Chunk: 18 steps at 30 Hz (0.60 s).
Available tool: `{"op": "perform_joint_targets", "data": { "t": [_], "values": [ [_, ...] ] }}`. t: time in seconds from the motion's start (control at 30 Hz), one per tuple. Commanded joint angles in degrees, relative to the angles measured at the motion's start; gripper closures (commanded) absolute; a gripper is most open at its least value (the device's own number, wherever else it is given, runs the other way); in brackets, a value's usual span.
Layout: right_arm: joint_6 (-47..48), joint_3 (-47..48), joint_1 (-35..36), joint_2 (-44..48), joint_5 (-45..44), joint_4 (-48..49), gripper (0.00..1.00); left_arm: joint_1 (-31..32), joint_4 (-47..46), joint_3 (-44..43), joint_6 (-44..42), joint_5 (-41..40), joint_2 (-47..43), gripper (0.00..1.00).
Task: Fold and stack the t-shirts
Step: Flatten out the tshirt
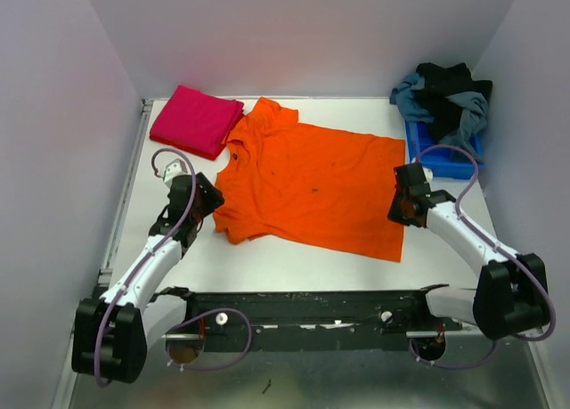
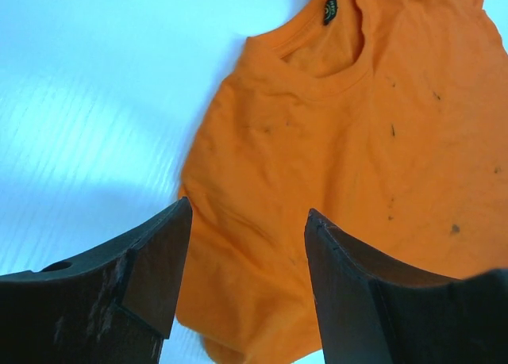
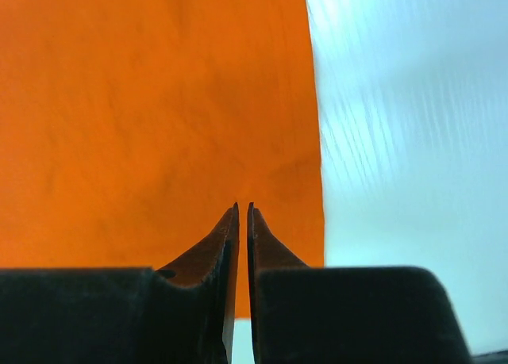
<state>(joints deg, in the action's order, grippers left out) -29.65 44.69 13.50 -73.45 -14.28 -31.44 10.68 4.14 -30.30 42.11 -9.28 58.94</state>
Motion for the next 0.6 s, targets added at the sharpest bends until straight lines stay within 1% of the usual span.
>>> {"op": "perform_joint_targets", "data": {
  "t": [0.0, 0.07, 0.1, 0.13, 0.27, 0.33, 0.43, 0.5, 0.57],
  "values": [
    [-6.91, -5.74, -0.14, 6.91, 4.60, -3.80, 0.84, 0.13, 1.83, 2.97, 1.22, -3.20, -3.91, 0.30],
    [-9.01, -7.41, -0.14, 8.75, 4.97, -4.76, 0.76, 0.13, 2.36, 3.58, 1.84, -2.59, -4.53, 0.30],
    [-9.02, -7.77, -0.14, 9.37, 6.27, -4.77, 0.76, 0.13, 2.10, 3.93, 1.84, -1.98, -4.62, 0.30],
    [-9.72, -7.95, -0.14, 10.07, 6.98, -5.29, 0.76, 0.13, 2.19, 4.02, 2.01, -1.45, -4.62, 0.30],
    [-14.73, -9.79, -0.14, 11.31, 4.79, -8.02, 0.78, 0.13, 2.10, 4.11, 2.36, -0.74, -4.01, 0.30],
    [-16.83, -9.88, -0.14, 10.35, 5.14, -10.64, 0.79, 0.13, 1.84, 4.03, 2.54, -0.39, -3.66, 0.30],
    [-18.95, -7.96, -0.14, 6.84, 2.60, -16.26, 0.79, 0.13, 0.87, 4.11, 2.89, 0.40, -3.13, 0.30],
    [-19.39, -6.20, -0.14, 4.03, 0.32, -19.61, 0.79, 0.13, 0.43, 4.03, 2.89, 0.75, -2.69, 0.30],
    [-19.13, -5.66, -0.14, 1.48, 0.83, -20.59, 0.78, 0.13, 0.17, 4.29, 2.89, 1.19, -2.34, 0.30]
  ]
}}
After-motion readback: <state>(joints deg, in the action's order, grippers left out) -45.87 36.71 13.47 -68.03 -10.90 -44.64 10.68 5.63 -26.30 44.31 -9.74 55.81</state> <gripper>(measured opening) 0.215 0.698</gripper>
